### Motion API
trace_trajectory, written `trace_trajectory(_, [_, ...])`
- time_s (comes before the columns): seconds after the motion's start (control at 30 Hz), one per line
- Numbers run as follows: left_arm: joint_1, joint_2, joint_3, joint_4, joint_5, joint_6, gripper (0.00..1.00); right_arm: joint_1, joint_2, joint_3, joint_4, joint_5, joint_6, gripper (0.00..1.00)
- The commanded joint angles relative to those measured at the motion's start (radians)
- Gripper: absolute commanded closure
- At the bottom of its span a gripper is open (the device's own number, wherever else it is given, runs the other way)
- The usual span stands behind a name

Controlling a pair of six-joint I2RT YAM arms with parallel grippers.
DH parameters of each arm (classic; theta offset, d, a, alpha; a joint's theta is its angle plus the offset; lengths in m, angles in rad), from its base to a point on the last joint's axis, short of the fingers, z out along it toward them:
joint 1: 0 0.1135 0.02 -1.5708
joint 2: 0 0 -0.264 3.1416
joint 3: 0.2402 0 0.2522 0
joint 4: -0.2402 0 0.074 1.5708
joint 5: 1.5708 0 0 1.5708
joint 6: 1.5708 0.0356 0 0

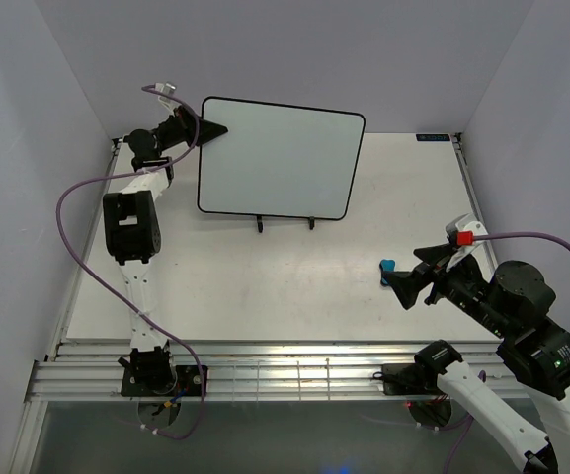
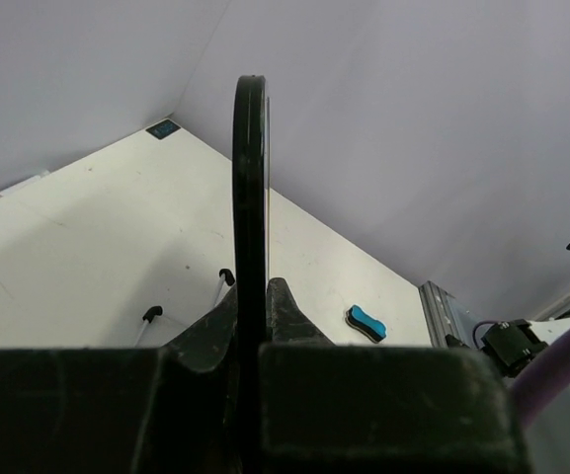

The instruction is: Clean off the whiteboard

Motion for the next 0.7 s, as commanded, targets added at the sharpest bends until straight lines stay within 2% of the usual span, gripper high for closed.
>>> trace_trajectory(0.0, [0.009, -0.019, 0.045, 0.149, -0.085, 0.001, 1.0, -0.001, -0.008, 0.0, 0.054, -0.041, -0.023, 0.1])
trace_trajectory(0.2, [0.007, 0.035, 0.042, 0.242, -0.104, -0.036, 1.0, -0.001, -0.005, -0.004, 0.049, -0.053, -0.028, 0.1])
trace_trajectory(0.47, [0.009, 0.075, -0.045, 0.351, -0.121, -0.036, 1.0, -0.001, 0.009, -0.03, 0.072, -0.086, -0.032, 0.1])
trace_trajectory(0.67, [0.013, 0.129, 0.008, 0.37, -0.087, -0.035, 1.0, -0.001, 0.017, -0.053, 0.083, -0.136, -0.038, 0.1])
